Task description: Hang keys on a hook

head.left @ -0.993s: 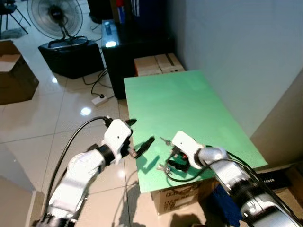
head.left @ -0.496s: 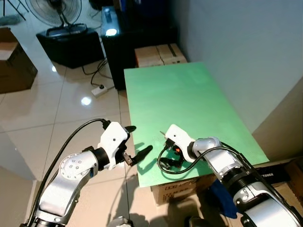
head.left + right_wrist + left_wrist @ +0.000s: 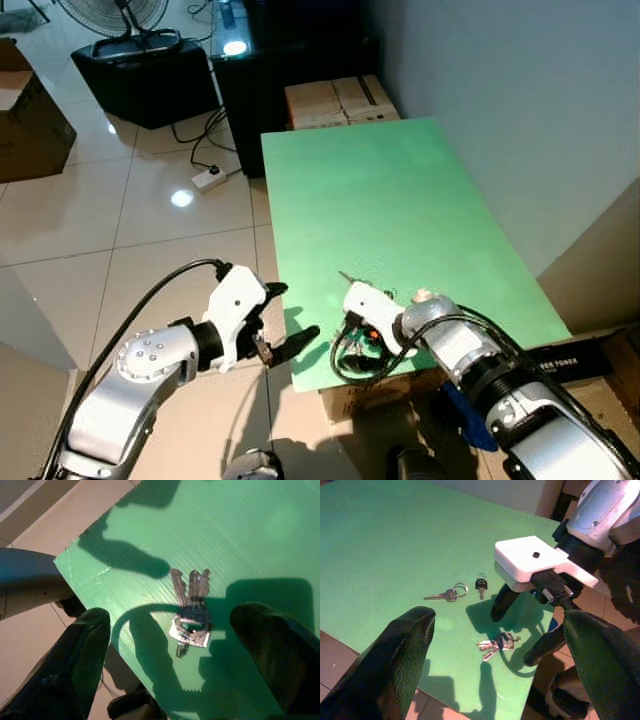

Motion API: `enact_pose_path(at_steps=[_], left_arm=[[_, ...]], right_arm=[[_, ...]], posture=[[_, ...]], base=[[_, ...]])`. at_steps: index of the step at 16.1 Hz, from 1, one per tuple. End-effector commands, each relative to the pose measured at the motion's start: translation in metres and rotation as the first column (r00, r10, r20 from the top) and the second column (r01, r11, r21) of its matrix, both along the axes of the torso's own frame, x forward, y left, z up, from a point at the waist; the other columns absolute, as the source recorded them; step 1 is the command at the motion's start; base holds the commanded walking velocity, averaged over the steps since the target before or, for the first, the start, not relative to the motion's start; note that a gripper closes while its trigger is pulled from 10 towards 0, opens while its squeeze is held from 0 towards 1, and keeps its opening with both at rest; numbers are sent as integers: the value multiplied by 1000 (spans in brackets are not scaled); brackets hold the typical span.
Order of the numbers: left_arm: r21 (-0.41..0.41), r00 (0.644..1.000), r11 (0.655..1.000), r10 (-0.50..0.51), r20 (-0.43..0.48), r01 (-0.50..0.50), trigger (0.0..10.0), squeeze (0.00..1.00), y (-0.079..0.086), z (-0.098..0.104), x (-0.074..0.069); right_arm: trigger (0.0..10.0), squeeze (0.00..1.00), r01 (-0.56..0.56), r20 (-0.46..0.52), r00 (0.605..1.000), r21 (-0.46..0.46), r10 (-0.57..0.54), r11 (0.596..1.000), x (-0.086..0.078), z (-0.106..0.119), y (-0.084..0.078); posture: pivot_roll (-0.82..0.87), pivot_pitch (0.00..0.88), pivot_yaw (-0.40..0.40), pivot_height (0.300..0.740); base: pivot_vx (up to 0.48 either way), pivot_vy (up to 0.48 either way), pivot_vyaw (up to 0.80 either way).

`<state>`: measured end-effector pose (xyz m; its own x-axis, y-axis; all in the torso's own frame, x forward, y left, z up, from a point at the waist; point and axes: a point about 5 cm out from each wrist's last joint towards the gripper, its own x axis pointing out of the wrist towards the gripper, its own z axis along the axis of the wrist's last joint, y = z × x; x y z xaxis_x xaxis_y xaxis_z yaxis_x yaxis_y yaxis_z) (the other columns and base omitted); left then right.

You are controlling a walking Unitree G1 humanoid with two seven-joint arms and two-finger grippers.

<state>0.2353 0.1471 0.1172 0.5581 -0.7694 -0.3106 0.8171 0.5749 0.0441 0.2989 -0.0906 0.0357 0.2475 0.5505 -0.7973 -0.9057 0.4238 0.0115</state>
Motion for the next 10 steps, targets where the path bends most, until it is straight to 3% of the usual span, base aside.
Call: enact_pose_path(at_steps=[1,10], left_arm=[[4,1000,1000,-30,-6,30,10000,0,-3,2,-4],[-11,999,999,-32,-20,31,10000,0,-8,1,-9]], right_arm=[[10000,0,-8,6,1000,-22,8,1000,2,2,3],[10000,0,18,-15,1000,-98,-20,995,-1,-7,-5]], posture=[[1,176,58,740],[-11,180,40,740]], base=[[0,0,0],[0,0,0]])
